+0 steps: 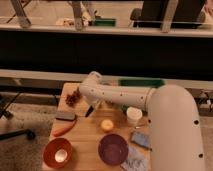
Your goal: Place brush in purple bowl
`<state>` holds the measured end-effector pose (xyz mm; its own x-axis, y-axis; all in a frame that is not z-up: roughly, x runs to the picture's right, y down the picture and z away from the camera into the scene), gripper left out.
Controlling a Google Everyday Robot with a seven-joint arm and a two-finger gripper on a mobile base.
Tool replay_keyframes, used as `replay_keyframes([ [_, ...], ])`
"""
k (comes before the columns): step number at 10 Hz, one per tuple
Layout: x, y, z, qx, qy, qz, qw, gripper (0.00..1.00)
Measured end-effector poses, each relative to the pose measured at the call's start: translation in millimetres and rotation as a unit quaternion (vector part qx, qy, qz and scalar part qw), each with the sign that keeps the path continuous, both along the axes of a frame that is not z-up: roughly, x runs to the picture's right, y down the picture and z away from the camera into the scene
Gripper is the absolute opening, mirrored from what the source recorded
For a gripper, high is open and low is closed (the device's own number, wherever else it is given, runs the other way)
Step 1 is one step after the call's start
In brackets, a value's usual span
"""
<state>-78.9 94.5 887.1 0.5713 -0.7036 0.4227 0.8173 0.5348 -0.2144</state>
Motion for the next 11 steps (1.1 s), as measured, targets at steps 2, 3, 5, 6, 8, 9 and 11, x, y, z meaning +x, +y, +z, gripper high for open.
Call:
replay_keyframes([
  [2, -1, -1, -7.0, 0.000, -0.006, 0.001, 1.0000, 0.00],
  [3, -1, -2, -9.2, -0.001, -0.009, 0.002, 1.0000, 0.00],
  [5, -1, 0, -15.9, -0.004, -0.016, 0.003, 0.9999, 0.00],
  [6, -1, 0, -19.5, -0.007, -0.021, 0.003, 0.9998, 0.00],
  [8, 0, 3, -26.2, -0.013, -0.029, 0.003, 0.9995, 0.00],
  [9, 1, 5, -28.3, -0.015, -0.032, 0.003, 0.9994, 0.00],
  [11, 3, 8, -32.6, -0.020, -0.038, 0.002, 0.9991, 0.00],
])
